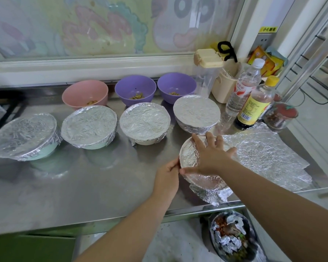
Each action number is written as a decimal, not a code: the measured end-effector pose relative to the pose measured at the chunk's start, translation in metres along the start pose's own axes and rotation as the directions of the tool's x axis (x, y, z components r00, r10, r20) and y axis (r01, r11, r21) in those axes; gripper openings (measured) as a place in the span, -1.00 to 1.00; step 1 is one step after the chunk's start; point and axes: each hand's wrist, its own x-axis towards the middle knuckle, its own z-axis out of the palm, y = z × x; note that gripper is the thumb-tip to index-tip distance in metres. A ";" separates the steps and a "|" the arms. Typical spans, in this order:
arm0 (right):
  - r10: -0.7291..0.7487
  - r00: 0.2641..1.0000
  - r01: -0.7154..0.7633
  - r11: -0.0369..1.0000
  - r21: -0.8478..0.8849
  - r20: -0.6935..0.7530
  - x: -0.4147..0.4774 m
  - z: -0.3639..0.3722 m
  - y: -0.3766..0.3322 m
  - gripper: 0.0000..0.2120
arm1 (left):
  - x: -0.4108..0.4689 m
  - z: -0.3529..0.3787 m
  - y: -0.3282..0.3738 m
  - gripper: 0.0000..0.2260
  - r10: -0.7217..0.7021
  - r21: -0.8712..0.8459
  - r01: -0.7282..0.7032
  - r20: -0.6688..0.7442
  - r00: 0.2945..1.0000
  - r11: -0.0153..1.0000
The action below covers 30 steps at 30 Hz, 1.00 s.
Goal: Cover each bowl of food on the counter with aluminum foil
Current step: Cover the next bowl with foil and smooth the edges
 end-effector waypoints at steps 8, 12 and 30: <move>0.014 1.000 -0.014 1.000 -0.004 -0.005 0.001 0.001 0.000 0.38 | -0.007 0.000 0.010 -0.61 -0.104 -0.336 0.175 0.219 0.970 0.926; 0.015 1.000 -0.015 1.000 0.001 -0.005 -0.001 0.001 0.000 0.33 | 0.000 0.003 0.008 -0.53 -0.138 -0.277 0.183 0.174 0.975 0.943; 0.129 0.983 -0.149 0.976 0.160 0.132 -0.007 -0.023 0.004 0.50 | -0.002 -0.008 0.012 -0.55 -0.134 -0.206 0.139 0.039 0.990 0.969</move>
